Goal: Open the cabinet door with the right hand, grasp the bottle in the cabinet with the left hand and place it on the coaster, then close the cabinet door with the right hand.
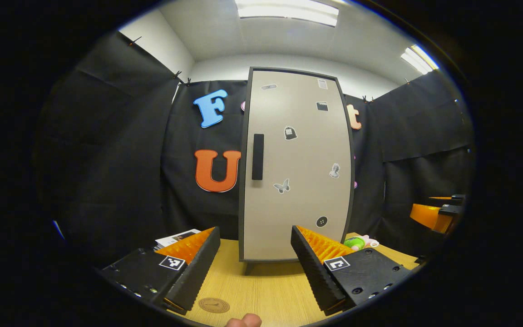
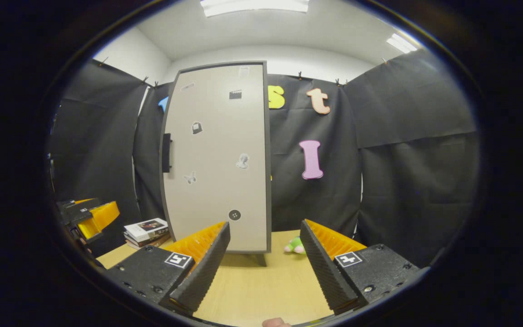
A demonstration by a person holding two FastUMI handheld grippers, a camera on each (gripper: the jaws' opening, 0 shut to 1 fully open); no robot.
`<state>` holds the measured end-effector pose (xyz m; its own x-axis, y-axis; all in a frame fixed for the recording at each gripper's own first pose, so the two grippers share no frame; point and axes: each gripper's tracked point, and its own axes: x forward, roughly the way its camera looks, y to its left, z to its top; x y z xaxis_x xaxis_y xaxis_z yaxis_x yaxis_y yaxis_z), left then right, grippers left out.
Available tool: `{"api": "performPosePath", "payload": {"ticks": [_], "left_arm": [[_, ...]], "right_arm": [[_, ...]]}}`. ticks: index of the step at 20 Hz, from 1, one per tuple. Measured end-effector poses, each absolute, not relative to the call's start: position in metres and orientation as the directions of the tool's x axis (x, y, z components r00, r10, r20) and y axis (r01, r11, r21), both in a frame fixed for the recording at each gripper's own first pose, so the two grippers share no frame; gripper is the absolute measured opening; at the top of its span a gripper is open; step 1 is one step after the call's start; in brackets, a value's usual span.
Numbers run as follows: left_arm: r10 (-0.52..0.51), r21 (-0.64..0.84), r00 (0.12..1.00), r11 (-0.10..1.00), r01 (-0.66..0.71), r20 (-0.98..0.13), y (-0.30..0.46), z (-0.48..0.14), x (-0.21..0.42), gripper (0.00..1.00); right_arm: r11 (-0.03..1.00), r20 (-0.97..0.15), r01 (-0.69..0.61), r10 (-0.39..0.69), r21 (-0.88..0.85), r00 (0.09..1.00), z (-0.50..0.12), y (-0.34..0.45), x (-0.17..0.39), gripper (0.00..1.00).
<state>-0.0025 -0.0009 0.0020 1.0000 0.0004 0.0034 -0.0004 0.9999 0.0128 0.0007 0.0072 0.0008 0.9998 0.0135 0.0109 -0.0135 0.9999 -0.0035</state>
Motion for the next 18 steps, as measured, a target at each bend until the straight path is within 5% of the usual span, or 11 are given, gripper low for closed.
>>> {"api": "performPosePath", "payload": {"ticks": [7, 18], "left_arm": [[-0.006, 0.024, 1.000, 1.000, 0.006, 0.008, -0.006, 0.001, -0.006, 0.95], [-0.021, 0.027, 0.999, 0.999, 0.022, -0.043, -0.006, -0.019, -0.026, 0.95]], "right_arm": [[0.995, 0.033, -0.093, 0.094, -0.030, 0.995, 0.017, 0.033, 0.017, 0.99], [0.912, 0.005, -0.409, 0.410, -0.038, 0.912, 0.067, 0.166, 0.095, 0.99]]}}
